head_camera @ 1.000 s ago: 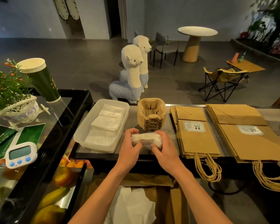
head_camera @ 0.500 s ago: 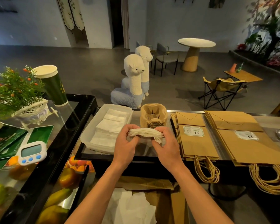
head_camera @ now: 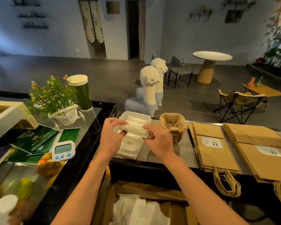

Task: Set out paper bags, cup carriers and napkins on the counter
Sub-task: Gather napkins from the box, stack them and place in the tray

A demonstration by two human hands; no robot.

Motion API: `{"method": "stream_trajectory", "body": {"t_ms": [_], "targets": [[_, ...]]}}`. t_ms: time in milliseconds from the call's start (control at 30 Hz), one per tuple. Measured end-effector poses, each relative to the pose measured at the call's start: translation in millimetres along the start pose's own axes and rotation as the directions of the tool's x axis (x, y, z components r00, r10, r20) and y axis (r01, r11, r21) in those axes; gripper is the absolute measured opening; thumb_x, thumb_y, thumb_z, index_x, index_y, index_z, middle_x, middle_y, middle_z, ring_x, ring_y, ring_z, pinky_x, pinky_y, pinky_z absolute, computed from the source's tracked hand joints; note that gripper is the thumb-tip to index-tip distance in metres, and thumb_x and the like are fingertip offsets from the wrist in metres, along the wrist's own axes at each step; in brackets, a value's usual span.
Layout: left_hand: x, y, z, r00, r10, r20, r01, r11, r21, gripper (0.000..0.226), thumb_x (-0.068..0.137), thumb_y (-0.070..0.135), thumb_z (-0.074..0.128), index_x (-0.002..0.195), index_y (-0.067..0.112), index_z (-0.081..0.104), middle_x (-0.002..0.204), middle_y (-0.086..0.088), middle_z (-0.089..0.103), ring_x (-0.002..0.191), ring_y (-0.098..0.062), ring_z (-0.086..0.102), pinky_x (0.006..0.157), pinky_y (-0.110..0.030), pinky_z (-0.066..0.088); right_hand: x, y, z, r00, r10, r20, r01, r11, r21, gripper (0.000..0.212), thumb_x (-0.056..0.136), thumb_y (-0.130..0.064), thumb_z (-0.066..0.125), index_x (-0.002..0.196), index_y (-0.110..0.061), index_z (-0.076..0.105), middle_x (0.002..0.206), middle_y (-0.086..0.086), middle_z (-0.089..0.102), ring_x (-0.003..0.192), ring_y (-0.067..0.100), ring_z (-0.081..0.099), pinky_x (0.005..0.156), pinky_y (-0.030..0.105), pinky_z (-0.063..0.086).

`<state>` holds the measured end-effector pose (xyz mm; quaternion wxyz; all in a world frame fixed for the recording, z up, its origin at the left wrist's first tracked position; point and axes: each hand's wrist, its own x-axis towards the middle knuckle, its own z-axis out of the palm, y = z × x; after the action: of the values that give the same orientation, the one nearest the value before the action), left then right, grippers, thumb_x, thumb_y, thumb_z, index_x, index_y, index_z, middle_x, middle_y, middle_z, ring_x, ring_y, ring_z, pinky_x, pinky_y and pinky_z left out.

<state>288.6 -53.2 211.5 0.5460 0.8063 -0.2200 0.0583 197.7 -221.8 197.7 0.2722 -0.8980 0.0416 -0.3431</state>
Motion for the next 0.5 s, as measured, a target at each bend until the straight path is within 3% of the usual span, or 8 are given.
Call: {"method": "stream_trajectory", "body": {"t_ms": [167,267,500], "targets": [[9.8,-15.6,-24.0,1.0,-0.022,-0.001,0.022,0.978,0.206,0.021,0.087,0.013,0.08,0.101,0.027,0.074,0.106,0.006,0.053,0.094,-0.006,0.055,0.08,-0.027,0.048,8.7,-9.9,22.0,0.985,-0.052,0.165,0.062,0.996,-0.059,0.038,0.08,-0.003,0.073,0.115,-0.018,0.073,0.104,0.0,0.072,0.082,0.021,0.069,0.064,0.023,0.046],[11.1,-26.0,-24.7,0.997,-0.055,0.046,0.04,0.959,0.28,0.018,0.089,0.016,0.078,0.102,0.028,0.074,0.105,0.009,0.055,0.095,-0.009,0.058,0.081,-0.031,0.051,13.7,-6.5,27.9,0.963,-0.036,0.266,0.072,0.989,-0.128,0.036,0.085,-0.006,0.068,0.117,-0.021,0.072,0.108,0.0,0.07,0.089,0.025,0.069,0.065,0.029,0.045],[14.0,-36.3,-19.1,0.989,-0.079,0.129,0.004,0.865,0.501,0.036,0.085,0.004,0.075,0.097,0.037,0.066,0.116,0.01,0.055,0.098,-0.016,0.06,0.089,-0.037,0.055,31.3,-10.1,28.7,0.877,-0.002,0.48,0.141,0.957,-0.253,0.034,0.094,-0.017,0.059,0.127,-0.028,0.065,0.12,-0.007,0.065,0.11,0.018,0.06,0.078,0.024,0.036]]}}
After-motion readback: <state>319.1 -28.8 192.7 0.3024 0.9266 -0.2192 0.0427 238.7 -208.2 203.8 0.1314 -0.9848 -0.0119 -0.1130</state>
